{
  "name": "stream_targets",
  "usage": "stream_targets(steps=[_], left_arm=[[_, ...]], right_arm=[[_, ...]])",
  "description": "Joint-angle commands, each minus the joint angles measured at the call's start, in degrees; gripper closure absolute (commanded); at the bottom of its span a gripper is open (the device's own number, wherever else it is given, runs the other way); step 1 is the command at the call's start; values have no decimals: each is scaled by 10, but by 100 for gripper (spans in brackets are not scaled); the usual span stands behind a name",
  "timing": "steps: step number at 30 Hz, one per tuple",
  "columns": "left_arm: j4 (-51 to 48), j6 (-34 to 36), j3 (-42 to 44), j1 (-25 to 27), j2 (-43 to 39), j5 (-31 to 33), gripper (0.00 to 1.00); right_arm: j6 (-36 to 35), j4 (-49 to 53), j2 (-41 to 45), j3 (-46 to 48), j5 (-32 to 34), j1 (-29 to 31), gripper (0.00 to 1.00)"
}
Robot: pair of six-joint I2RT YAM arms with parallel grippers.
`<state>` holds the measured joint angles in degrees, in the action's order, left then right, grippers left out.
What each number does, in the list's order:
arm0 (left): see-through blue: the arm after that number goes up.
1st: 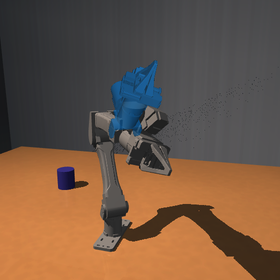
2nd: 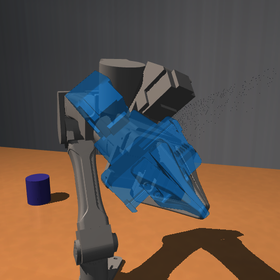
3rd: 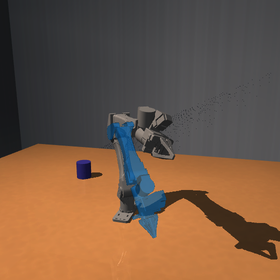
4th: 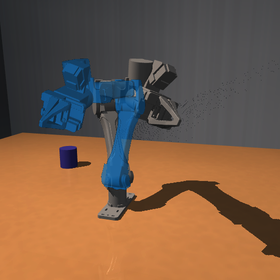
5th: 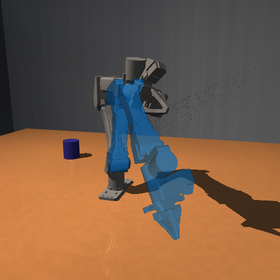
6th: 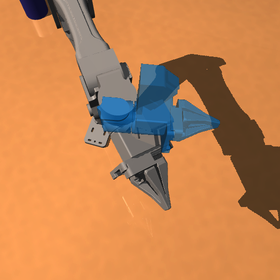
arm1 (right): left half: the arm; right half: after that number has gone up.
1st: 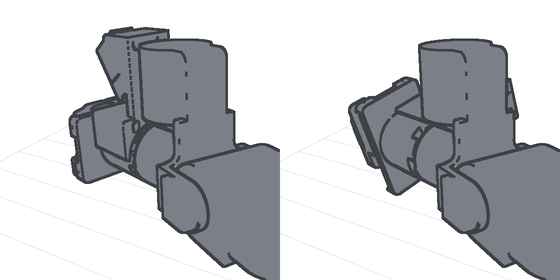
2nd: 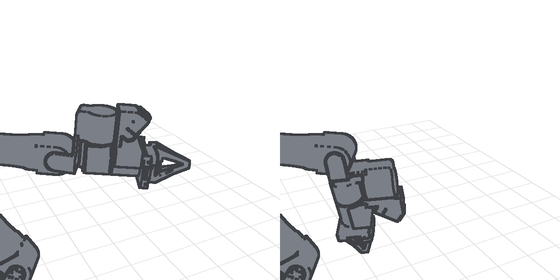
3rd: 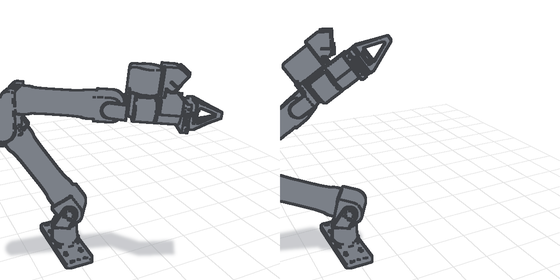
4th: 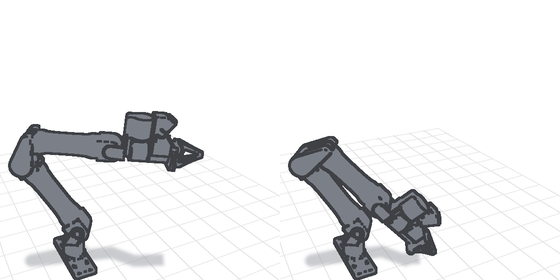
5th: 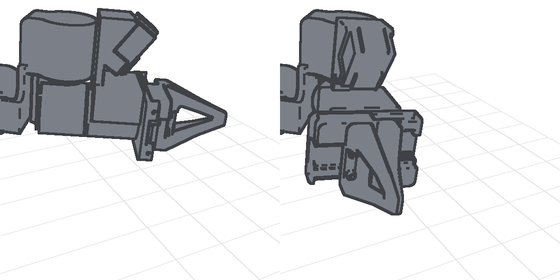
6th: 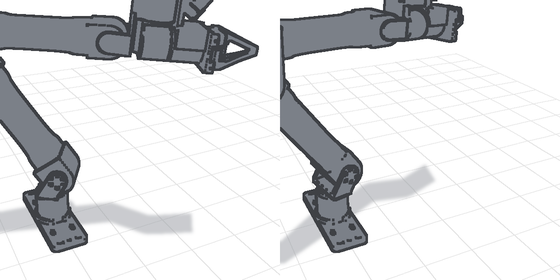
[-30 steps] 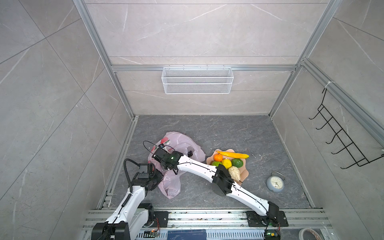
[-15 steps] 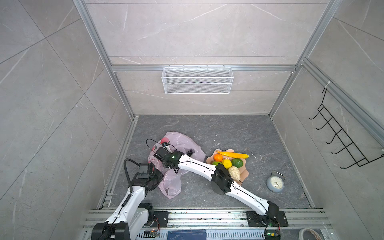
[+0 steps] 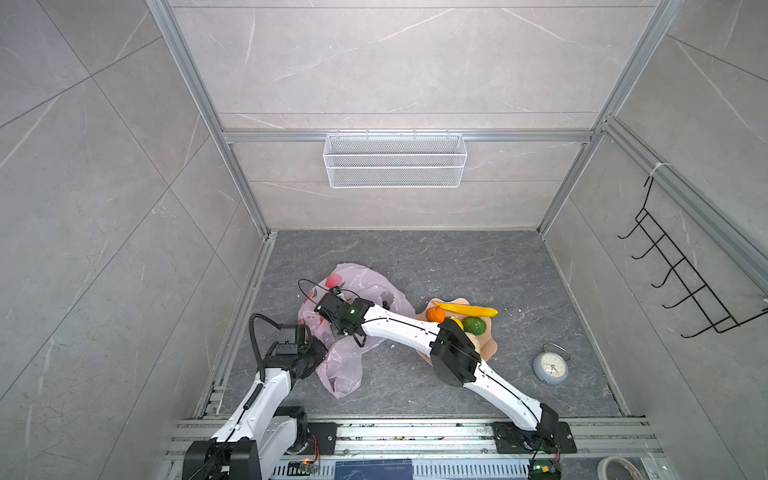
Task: Take the fake fruits out of the plastic bag
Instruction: 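Grasp the black grapes inside the bag with the right gripper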
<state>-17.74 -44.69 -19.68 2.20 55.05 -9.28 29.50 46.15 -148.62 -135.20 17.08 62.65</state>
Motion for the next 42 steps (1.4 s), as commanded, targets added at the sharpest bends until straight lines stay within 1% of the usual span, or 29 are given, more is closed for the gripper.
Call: stream_targets(steps=[1,5,7,8,10,13,14,17,22,24,27,31,38,40,42], left_arm=[[8,41,-40,-1,13,-16,90],[15,43,-51,1,12,-28,90],[19,44,-54,2,10,-34,90],[18,45,-57,2,12,-34,90],[19,43,-60,3,13,-34,90],[18,44,-62,4,15,-31,90],[17,45,-62,4,16,-29,90],[19,44,-62,4,19,-29,90],[18,43,-60,4,17,-28,90],[16,44,-58,4,16,-26,90],[17,43,-58,5,19,-27,90],[18,43,-60,4,22,-28,90],[20,44,-62,5,32,-25,90],[20,42,-63,5,35,-23,90],[20,41,-63,4,35,-22,90]], right_arm=[[-42,-18,52,7,-15,1,90],[-70,27,21,-50,9,-2,87],[-83,44,1,-80,16,-5,83],[-90,50,-8,-93,19,-6,80],[-101,69,-22,-123,27,-8,71],[-123,73,-33,-133,16,-16,56],[-127,77,-38,-151,13,-20,53],[-135,86,-53,-168,10,-29,45],[-155,86,-66,-162,-21,-45,25],[-167,83,-70,-157,-31,-46,18],[-175,79,-76,-153,-42,-48,13],[-175,80,-89,-154,-50,-52,9],[-195,80,-114,-164,-91,-56,7],[-196,87,-126,-174,-91,-56,6],[-194,98,-135,-185,-87,-56,9]])
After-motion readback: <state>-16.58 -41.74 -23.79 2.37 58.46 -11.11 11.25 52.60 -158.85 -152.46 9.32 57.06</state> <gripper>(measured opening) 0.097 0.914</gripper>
